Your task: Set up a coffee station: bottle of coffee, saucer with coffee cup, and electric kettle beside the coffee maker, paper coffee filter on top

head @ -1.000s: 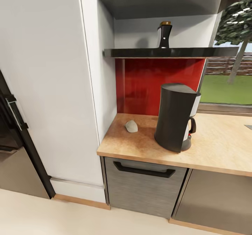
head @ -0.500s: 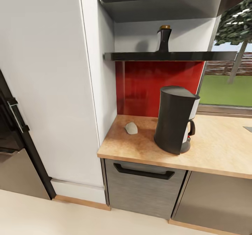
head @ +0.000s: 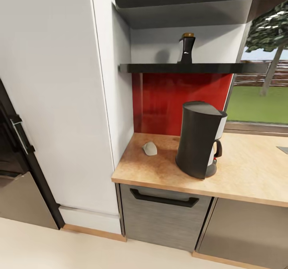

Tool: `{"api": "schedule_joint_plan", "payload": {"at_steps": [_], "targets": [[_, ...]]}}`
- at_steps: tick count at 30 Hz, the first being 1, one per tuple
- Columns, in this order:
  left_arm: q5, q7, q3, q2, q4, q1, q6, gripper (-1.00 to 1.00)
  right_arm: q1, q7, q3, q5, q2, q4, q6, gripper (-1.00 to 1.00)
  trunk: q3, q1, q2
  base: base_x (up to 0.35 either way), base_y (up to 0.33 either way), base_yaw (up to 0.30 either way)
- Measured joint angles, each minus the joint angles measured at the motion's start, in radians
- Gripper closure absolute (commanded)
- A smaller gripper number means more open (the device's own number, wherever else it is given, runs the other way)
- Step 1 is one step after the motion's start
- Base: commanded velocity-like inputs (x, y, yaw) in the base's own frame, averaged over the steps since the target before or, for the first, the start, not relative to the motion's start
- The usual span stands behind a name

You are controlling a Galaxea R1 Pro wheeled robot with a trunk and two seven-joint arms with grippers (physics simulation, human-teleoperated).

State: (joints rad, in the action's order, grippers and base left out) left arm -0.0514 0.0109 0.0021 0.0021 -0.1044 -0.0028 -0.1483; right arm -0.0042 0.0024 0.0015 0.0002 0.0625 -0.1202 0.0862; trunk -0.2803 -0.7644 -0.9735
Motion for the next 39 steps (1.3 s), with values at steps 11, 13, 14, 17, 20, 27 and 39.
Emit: {"api": "schedule_joint_plan", "payload": {"at_steps": [11, 13, 14, 17, 20, 27, 39], "targets": [[0.002, 0.0, -0.002, 0.002, 0.0, 0.0, 0.0, -1.0, 0.0, 0.0, -0.001, 0.0, 0.0, -0.001, 0.0, -1.0, 0.035, 0.042, 0.077, 0.0, 0.0, 0.0], [0.002, 0.0, -0.002, 0.003, 0.0, 0.0, 0.0, -1.0, 0.0, 0.0, -0.002, -0.001, 0.0, -0.001, 0.001, -1.0, 0.041, 0.05, 0.091, 0.0, 0.0, 0.0], [0.002, 0.0, -0.002, 0.003, 0.0, 0.0, 0.0, -1.0, 0.0, 0.0, -0.002, -0.001, 0.0, -0.001, 0.0, -1.0, 0.044, 0.054, 0.098, 0.0, 0.0, 0.0], [0.003, 0.0, -0.003, 0.003, 0.0, 0.0, 0.0, -1.0, 0.0, -0.001, -0.003, -0.001, 0.0, -0.001, 0.0, -1.0, 0.053, 0.065, 0.119, 0.0, 0.0, 0.0], [0.003, 0.0, -0.002, 0.004, 0.001, 0.0, -0.001, -1.0, 0.0, -0.001, -0.003, -0.001, 0.0, -0.001, 0.0, -1.0, 0.063, 0.077, 0.14, 0.0, 0.0, 0.0], [0.0, 0.002, 0.0, 0.013, 0.002, 0.0, -0.001, -1.0, 0.0, -0.001, -0.003, -0.002, 0.0, -0.001, 0.0, -1.0, 0.085, 0.104, 0.189, 0.0, 0.0, 0.0], [0.0, 0.002, 0.0, 0.018, 0.004, 0.002, -0.003, -1.0, 0.0, -0.001, -0.004, -0.003, -0.001, -0.001, 0.0, -1.0, 0.122, 0.15, 0.273, 0.0, 0.0, -0.001]]}}
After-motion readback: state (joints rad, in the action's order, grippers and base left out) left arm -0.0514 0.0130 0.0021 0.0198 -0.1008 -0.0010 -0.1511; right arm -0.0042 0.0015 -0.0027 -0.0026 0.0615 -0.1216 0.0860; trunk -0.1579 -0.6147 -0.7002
